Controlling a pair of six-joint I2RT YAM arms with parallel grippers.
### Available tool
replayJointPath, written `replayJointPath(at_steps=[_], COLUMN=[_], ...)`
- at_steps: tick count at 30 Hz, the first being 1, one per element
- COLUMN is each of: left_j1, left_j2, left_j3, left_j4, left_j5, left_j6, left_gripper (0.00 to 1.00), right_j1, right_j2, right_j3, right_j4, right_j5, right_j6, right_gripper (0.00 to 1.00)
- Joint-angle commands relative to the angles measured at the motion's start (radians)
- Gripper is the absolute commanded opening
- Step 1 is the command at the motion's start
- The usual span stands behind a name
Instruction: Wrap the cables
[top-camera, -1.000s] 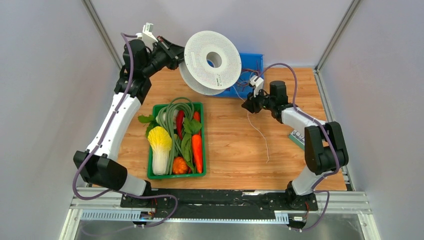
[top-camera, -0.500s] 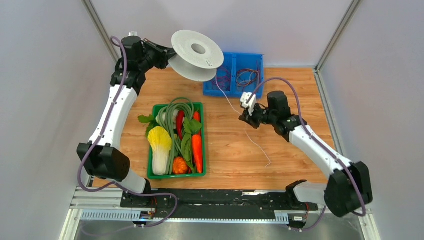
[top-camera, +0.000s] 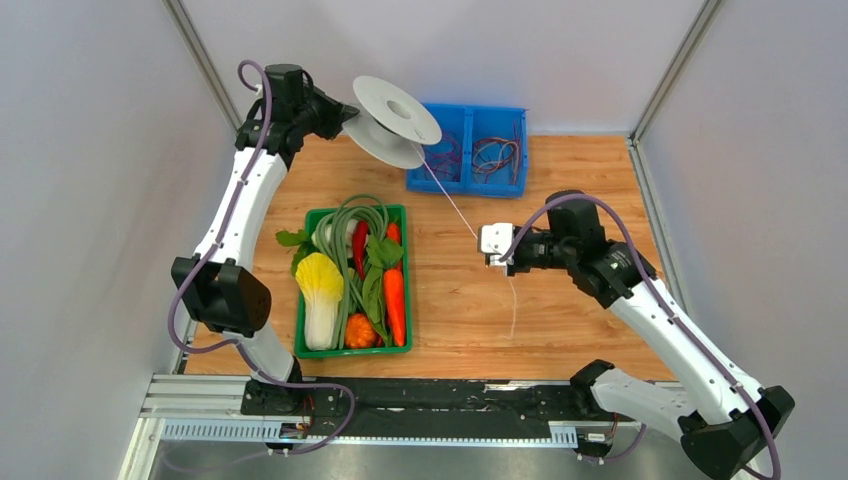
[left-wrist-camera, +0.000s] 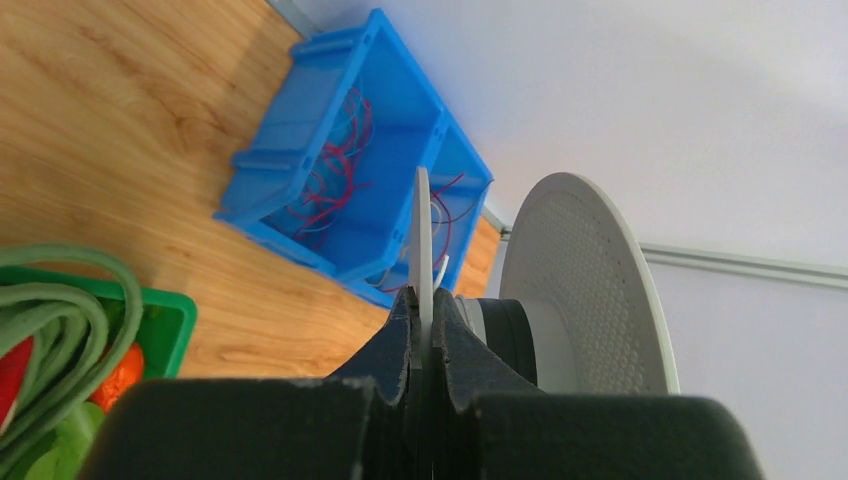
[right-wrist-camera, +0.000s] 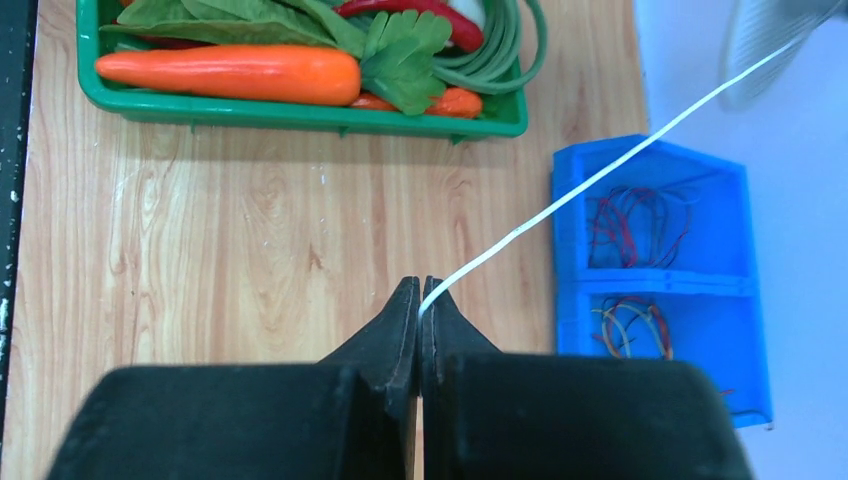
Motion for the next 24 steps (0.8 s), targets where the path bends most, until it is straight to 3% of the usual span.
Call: replayJointPath(at_steps=[1, 14, 24], left_j1=[0.004, -0.098, -0.229], left_j2=[0.008, 0.091, 0.157], left_j3=[0.107, 0.199, 0.222], left_j4=[0.093, 0.016, -0.061], left_j5=[-0.119, -0.259, -0.305], left_j6=[0.061, 0.222, 0.361], left_gripper=[0.00, 0.00, 0.00], right_j1=[0.032, 0.200, 0.234], right_j2=[0.002, 0.151, 0.290], right_j3=[0.086, 0.295, 0.436], right_j4=[-0.098, -0.073, 0.013], right_j5=[-0.053, -0.104, -0.130], right_j6=[-0.063, -0.257, -0.381], right_gripper=[0.00, 0.00, 0.00])
